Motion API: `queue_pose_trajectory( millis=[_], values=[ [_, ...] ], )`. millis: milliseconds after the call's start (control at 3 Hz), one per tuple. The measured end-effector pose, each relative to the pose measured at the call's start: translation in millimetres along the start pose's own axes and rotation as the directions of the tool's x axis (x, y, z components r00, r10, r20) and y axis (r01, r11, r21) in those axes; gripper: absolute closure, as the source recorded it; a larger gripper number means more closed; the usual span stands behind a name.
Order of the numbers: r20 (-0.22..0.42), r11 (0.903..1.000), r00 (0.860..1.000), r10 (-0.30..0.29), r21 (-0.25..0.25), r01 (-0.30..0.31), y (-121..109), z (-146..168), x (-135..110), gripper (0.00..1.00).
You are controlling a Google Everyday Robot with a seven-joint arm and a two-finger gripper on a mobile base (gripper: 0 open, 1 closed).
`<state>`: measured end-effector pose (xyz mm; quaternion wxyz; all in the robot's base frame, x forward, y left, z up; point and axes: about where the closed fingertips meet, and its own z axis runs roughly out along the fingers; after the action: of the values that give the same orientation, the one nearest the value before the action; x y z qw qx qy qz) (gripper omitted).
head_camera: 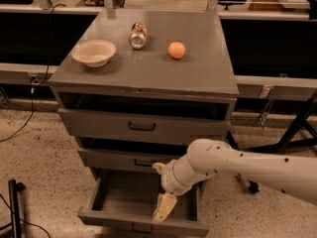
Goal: Close bottom drawer
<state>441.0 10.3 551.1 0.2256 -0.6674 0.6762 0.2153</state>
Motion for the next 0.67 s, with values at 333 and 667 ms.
queue_pose_trajectory(
  millis=[333,667],
  values=[
    [0.052,0.998,0.998,-0.041,-0.046,0.044,22,58,0,0.0],
    [0.168,0.9989,0.985,-0.046,-0.001,0.047,19,123,4,0.0]
  ],
)
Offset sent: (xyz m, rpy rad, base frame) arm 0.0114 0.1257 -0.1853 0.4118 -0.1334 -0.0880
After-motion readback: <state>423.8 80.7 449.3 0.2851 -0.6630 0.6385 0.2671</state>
